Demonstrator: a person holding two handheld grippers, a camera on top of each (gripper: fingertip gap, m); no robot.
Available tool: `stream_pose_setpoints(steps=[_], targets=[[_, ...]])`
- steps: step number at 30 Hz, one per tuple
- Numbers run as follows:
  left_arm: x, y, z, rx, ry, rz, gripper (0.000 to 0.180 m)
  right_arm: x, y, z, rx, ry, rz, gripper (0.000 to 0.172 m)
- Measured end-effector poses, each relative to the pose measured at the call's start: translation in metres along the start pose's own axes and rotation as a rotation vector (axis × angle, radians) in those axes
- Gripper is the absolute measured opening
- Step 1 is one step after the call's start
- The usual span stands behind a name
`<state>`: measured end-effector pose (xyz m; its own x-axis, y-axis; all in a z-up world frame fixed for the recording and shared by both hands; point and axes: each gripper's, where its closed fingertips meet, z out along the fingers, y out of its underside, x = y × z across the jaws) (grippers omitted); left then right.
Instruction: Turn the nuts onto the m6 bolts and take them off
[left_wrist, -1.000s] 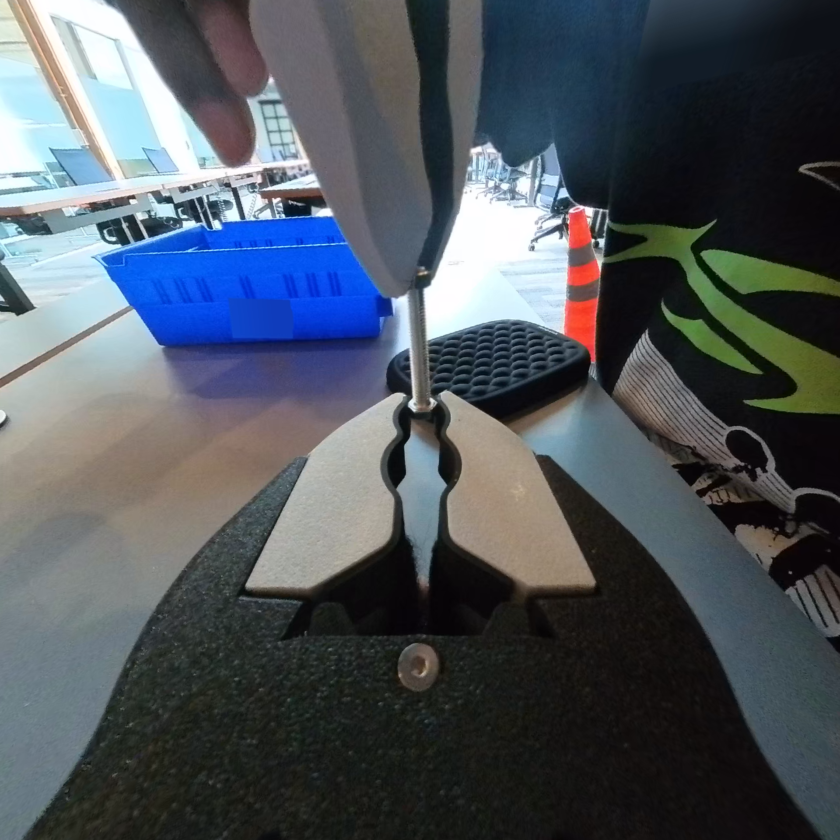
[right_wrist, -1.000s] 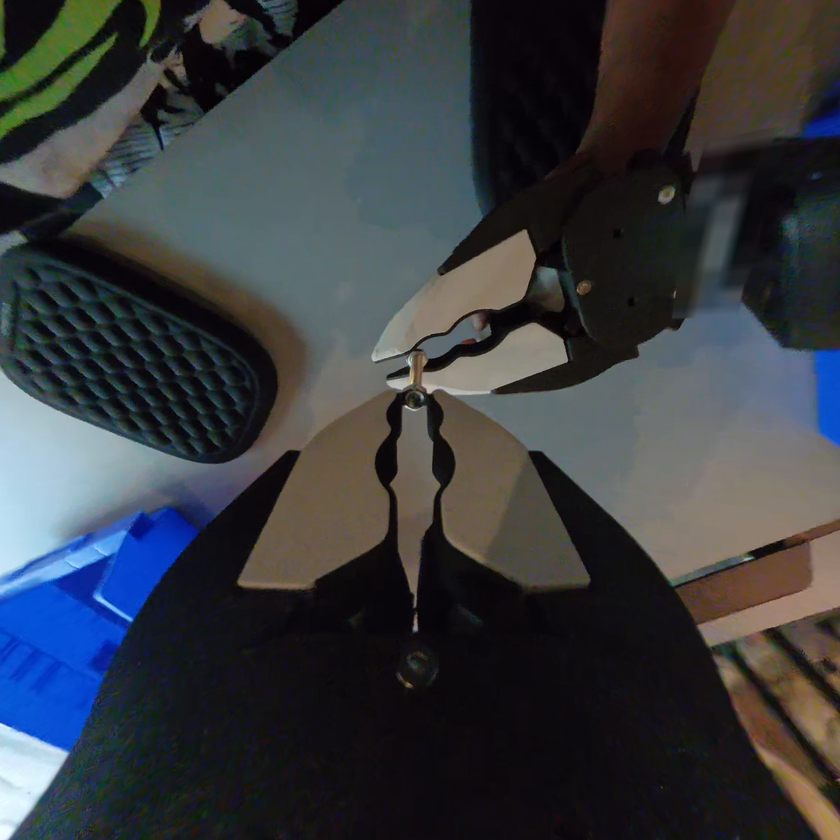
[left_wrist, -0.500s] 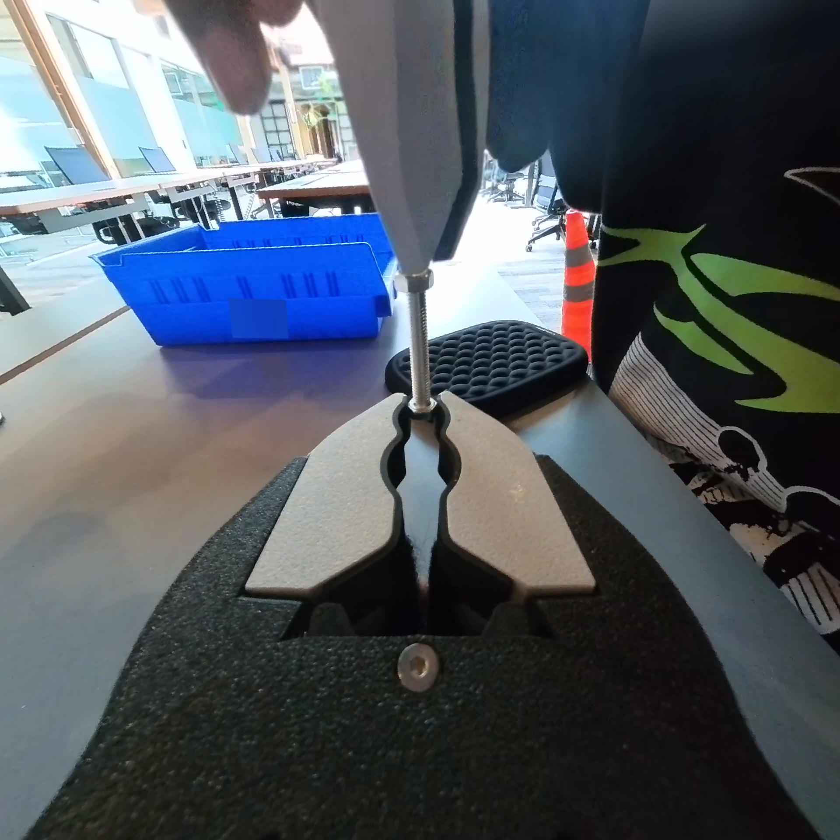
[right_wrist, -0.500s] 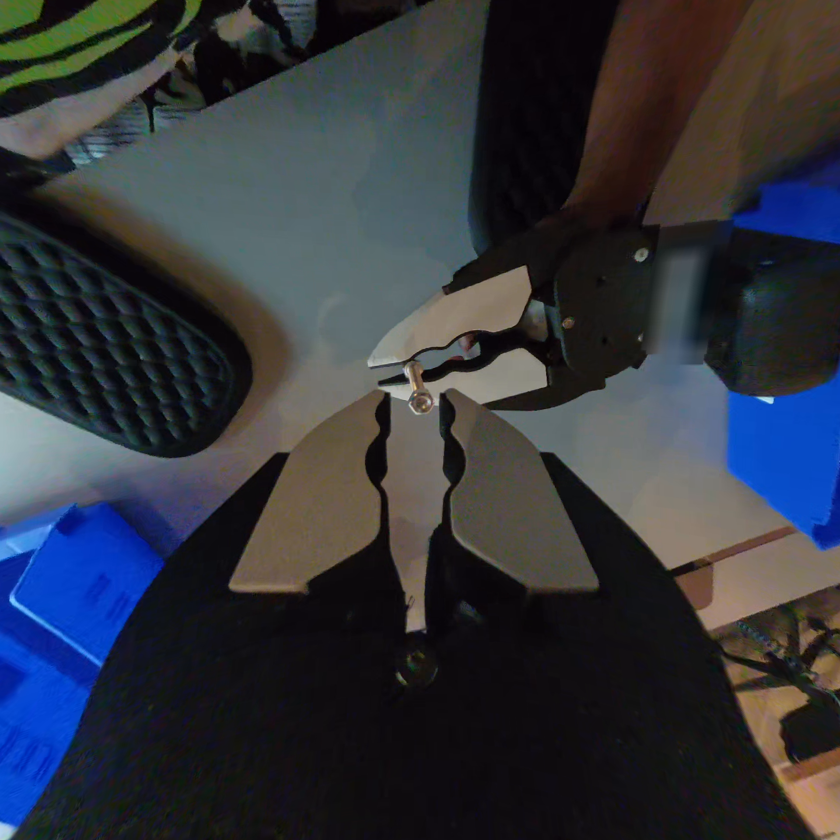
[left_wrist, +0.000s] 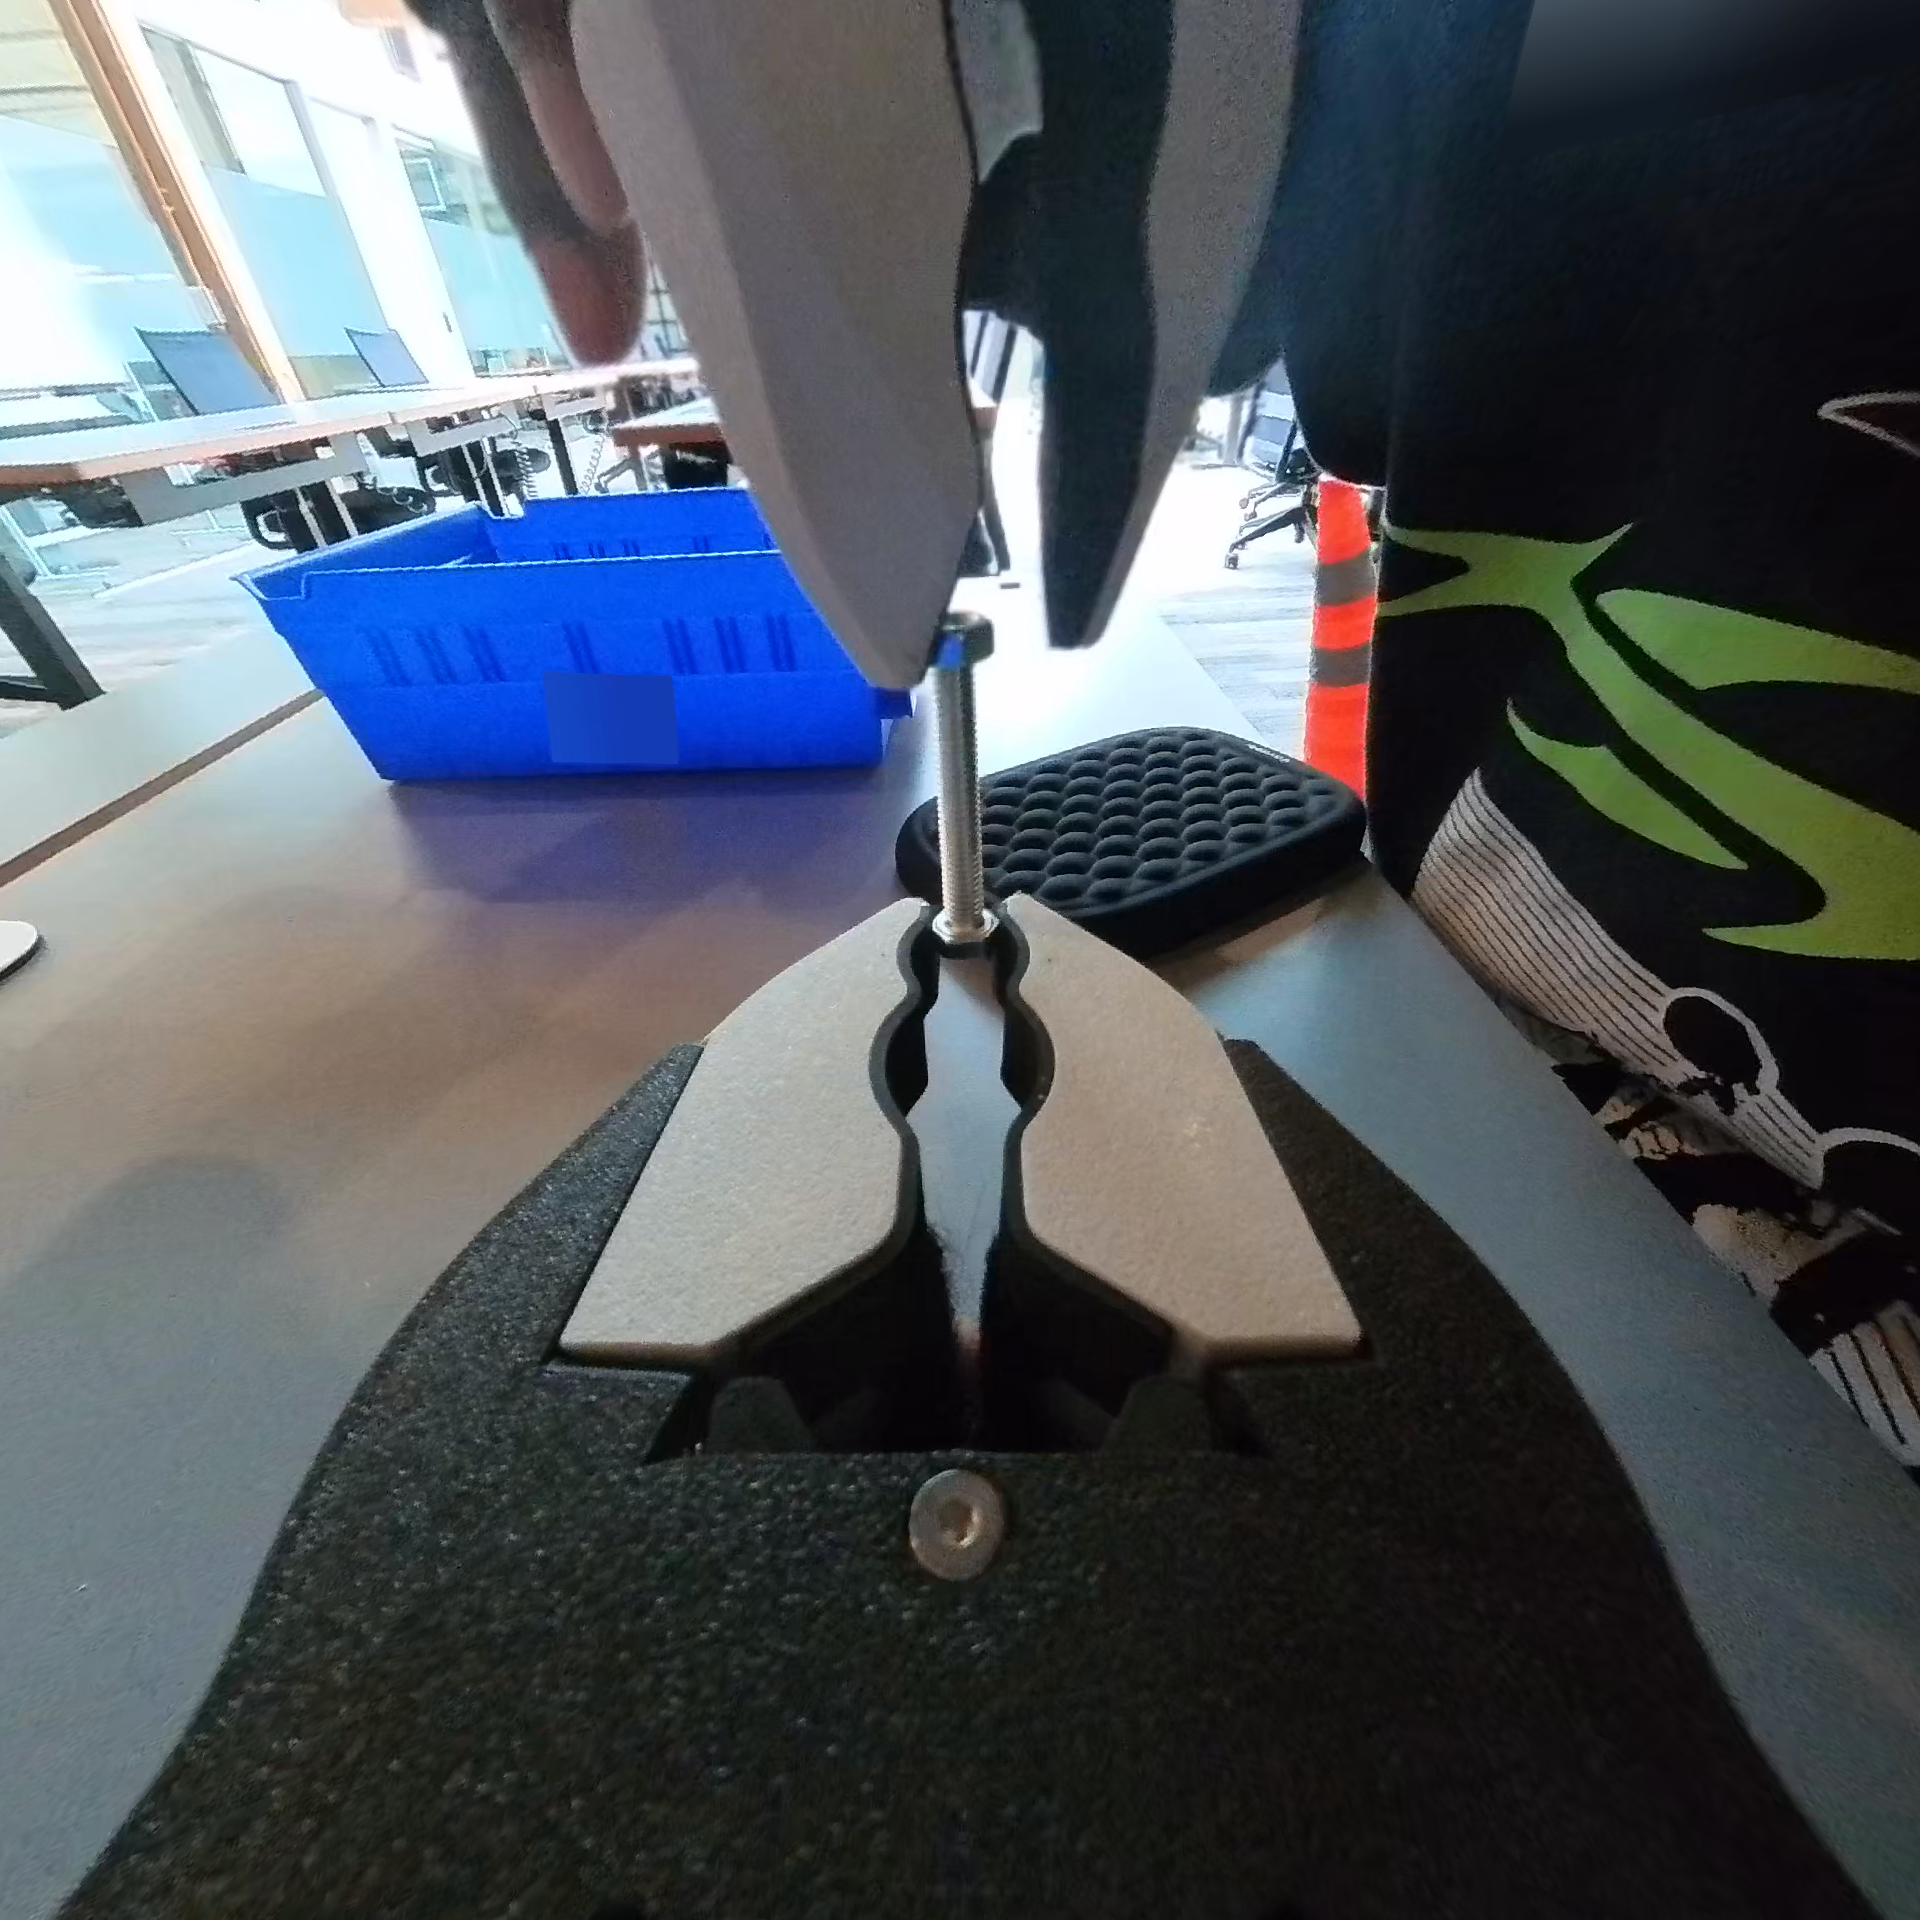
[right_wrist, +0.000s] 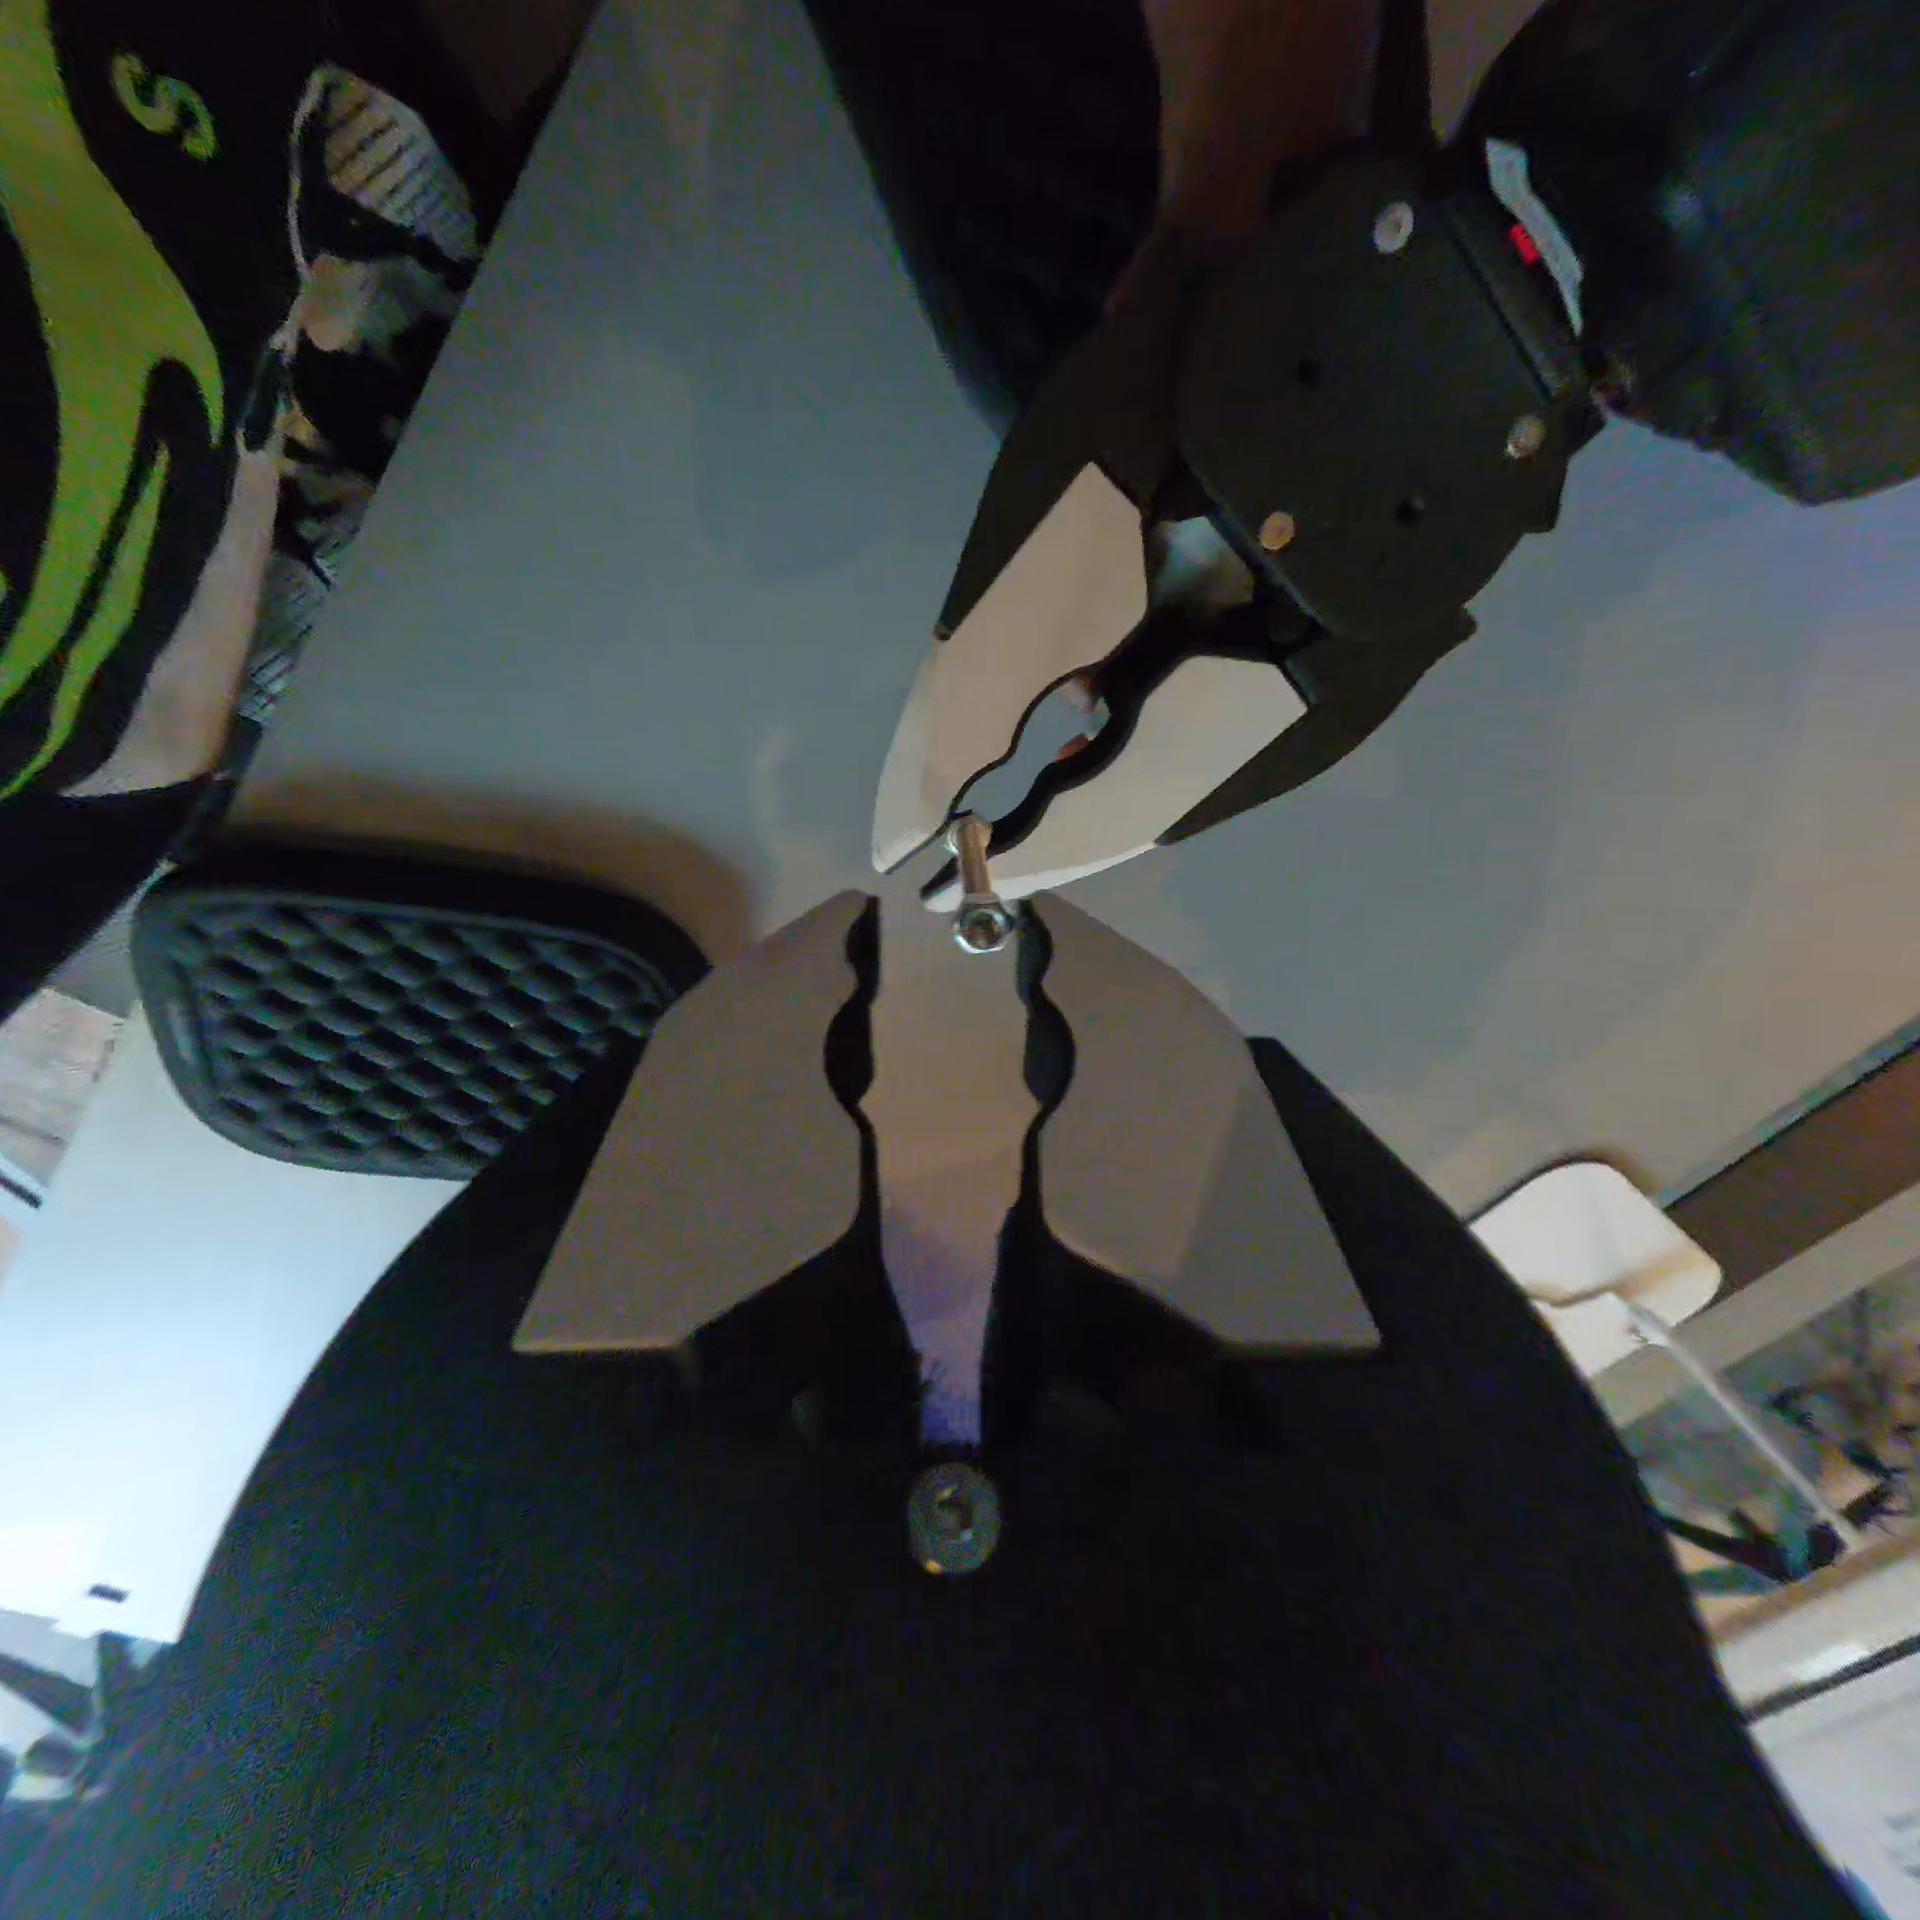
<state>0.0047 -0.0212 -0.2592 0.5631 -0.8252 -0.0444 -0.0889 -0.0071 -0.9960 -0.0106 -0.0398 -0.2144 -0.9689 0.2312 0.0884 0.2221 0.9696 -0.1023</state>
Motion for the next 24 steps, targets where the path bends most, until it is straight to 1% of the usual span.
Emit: stream_pose_setpoints(steps=[2,3,6,8,11,14,15,18,21,22,24], targets=[[0.0,0.0,0.0,0.003,0.004,-0.003,0.009,0.003,-0.001,-0.005,0.02,0.034,-0.088,0.033],[0.001,0.0,0.0,0.003,0.008,-0.003,0.009,0.002,0.0,-0.008,0.032,0.033,-0.169,0.034],[0.001,-0.001,0.0,0.005,0.013,-0.004,0.009,0.002,-0.002,-0.009,0.077,0.037,-0.413,0.026],[0.001,-0.001,-0.001,0.009,0.013,-0.008,0.009,0.001,-0.003,-0.006,0.092,0.009,-0.469,0.022],[0.001,-0.001,0.0,0.008,0.014,-0.007,0.009,0.001,-0.003,-0.003,0.087,-0.016,-0.499,0.019],[0.001,-0.001,0.0,0.009,0.013,-0.006,0.009,0.007,0.0,0.0,0.058,0.0,-0.475,0.01],[0.001,-0.001,0.0,0.008,0.012,-0.006,0.009,0.007,0.0,0.001,0.062,0.004,-0.453,0.01],[0.001,-0.001,0.0,0.008,0.007,-0.009,0.009,0.007,0.001,0.0,0.055,0.005,-0.312,0.01],[0.001,-0.001,0.0,0.005,0.003,-0.006,0.009,0.007,0.002,0.001,0.033,0.031,-0.125,0.01],[0.001,-0.001,0.0,0.005,0.002,-0.006,0.009,0.006,0.002,0.001,0.026,0.038,-0.066,0.013],[0.001,-0.001,0.0,0.006,0.003,-0.006,0.009,0.001,0.002,0.001,0.018,0.028,-0.006,0.027]])
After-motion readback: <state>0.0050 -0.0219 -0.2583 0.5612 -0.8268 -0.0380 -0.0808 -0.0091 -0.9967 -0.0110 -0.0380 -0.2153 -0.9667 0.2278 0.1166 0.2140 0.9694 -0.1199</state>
